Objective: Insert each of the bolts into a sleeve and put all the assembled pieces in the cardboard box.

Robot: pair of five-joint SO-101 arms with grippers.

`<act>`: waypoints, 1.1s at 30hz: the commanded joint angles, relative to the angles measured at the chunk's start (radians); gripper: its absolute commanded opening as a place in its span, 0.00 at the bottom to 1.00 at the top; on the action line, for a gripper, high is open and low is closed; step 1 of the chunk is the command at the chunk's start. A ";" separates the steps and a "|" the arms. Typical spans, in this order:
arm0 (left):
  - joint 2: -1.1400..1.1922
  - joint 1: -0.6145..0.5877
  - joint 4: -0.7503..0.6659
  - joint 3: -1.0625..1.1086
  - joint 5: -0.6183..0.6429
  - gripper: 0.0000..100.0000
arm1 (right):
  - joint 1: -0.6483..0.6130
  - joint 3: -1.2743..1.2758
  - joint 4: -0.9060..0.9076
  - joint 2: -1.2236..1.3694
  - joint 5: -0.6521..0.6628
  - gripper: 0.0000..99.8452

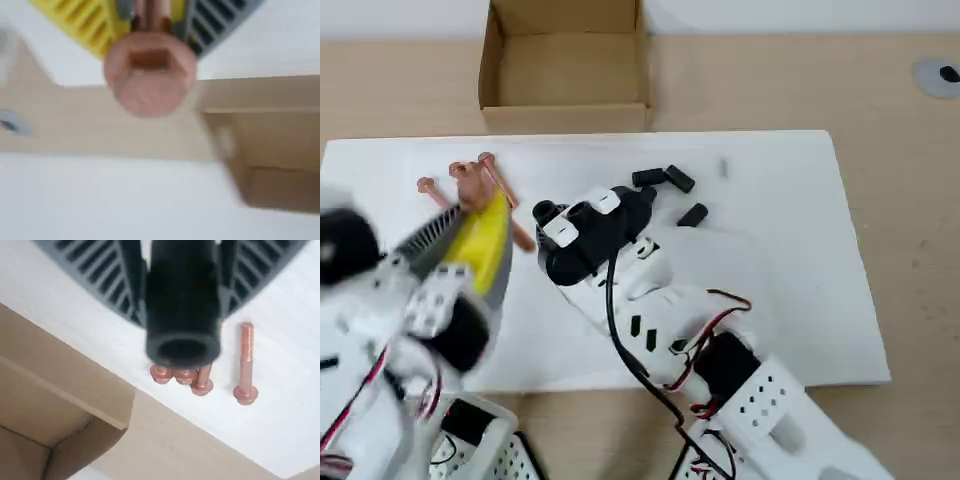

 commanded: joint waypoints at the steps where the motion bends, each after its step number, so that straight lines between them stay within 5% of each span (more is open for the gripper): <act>1: -0.008 0.041 0.006 -0.052 -0.060 0.01 | -0.015 -0.013 -0.032 -0.030 -0.012 0.01; 16: -0.012 0.005 -0.230 0.011 -0.319 0.01 | -0.015 -0.012 -0.190 -0.030 -0.141 0.01; 27: -0.012 -0.052 -0.641 0.411 -0.290 0.01 | -0.024 -0.008 -0.190 -0.030 -0.153 0.01; 33: -0.012 -0.068 -0.657 0.420 -0.233 0.01 | -0.021 -0.008 -0.190 -0.030 -0.150 0.01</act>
